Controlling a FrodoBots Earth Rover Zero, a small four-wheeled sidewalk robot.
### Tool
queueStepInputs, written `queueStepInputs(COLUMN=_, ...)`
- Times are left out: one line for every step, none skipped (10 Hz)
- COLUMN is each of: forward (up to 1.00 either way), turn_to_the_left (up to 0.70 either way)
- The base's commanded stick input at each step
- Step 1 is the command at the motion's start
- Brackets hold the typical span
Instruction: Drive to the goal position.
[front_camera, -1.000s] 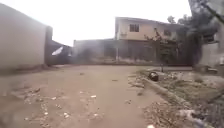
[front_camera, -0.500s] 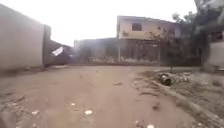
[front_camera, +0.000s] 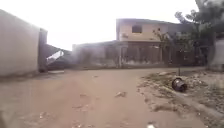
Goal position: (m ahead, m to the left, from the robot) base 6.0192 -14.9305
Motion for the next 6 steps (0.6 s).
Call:
queueStepInputs(forward=1.00, turn_to_the_left=0.00)
queueStepInputs(forward=1.00, turn_to_the_left=0.00)
queueStepInputs(forward=1.00, turn_to_the_left=0.00)
queueStepInputs(forward=1.00, turn_to_the_left=0.00)
queueStepInputs(forward=1.00, turn_to_the_left=0.00)
queueStepInputs(forward=1.00, turn_to_the_left=0.00)
